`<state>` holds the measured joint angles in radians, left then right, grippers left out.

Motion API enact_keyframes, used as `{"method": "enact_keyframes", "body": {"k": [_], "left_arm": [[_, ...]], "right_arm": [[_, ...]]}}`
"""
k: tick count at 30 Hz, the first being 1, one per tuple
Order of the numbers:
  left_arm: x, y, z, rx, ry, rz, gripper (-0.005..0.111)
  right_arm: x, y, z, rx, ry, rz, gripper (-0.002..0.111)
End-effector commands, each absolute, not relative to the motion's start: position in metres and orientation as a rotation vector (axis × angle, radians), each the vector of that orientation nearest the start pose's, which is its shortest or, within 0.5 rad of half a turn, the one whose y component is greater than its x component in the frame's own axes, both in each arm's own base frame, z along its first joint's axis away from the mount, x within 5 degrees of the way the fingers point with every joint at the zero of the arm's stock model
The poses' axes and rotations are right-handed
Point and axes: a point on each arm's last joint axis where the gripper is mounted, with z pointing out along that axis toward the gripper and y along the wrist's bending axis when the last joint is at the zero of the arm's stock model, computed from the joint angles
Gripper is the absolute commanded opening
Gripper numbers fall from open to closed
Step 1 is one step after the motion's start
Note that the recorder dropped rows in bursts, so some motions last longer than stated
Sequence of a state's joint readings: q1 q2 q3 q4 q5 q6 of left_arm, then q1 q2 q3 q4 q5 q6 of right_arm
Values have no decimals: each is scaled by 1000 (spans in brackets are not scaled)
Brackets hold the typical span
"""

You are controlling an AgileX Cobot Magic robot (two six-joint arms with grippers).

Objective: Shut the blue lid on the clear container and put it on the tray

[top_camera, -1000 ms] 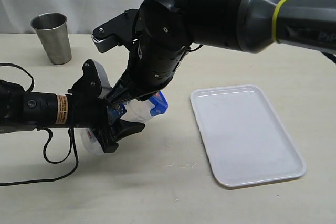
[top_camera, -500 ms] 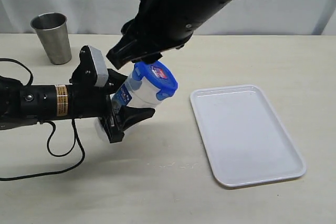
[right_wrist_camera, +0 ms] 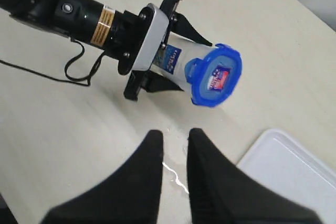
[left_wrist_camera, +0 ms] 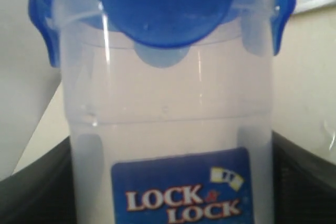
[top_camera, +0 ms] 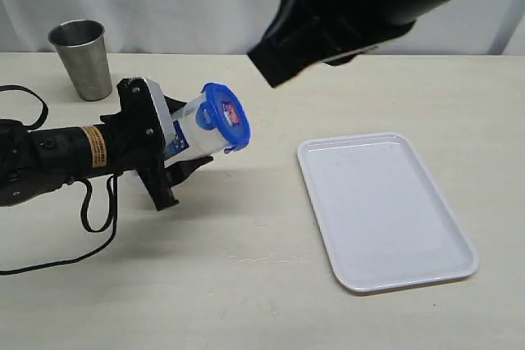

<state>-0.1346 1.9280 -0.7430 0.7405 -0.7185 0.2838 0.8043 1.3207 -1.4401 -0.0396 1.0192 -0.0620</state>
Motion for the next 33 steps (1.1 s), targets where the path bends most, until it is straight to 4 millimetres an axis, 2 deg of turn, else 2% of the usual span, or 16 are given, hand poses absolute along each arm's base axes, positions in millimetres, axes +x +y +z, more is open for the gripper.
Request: {"method": "enact_keyframes", "body": {"k": [1,3,6,9,13,16,20,23,26,30,33], "left_arm": [[336,-72,114,1236,1746,199,0],[339,-67,115,1159,1791,248,0],[338,-66,115,1190,1818,318,0],[338,-71,115,1147,1837,347,0],[335,-85,113,1342,1792,435,0],[333,-86,110,1502,1793,548,0],[332,-74,109,1530,1858,714,0],[333,-64,110,1634,1825,898,0],[335,-60,114,1582,1826,965,0],[337,-63,116,1637,1740,998,0],[341,-59,123,1582,1699,1107,0]], "right_arm": [[169,167,412,-993,2130,271,4],[161,157,410,-948,2109,289,4],[147,143,410,-907,2062,319,4],[134,130,412,-888,2023,345,4],[121,117,414,-873,1992,358,4],[117,112,413,-870,1985,357,4],[114,109,409,-872,1989,353,4],[115,108,401,-884,2004,328,4],[116,108,396,-894,2015,304,4],[117,107,395,-882,2011,288,4],[118,107,396,-881,2003,288,4]]}}
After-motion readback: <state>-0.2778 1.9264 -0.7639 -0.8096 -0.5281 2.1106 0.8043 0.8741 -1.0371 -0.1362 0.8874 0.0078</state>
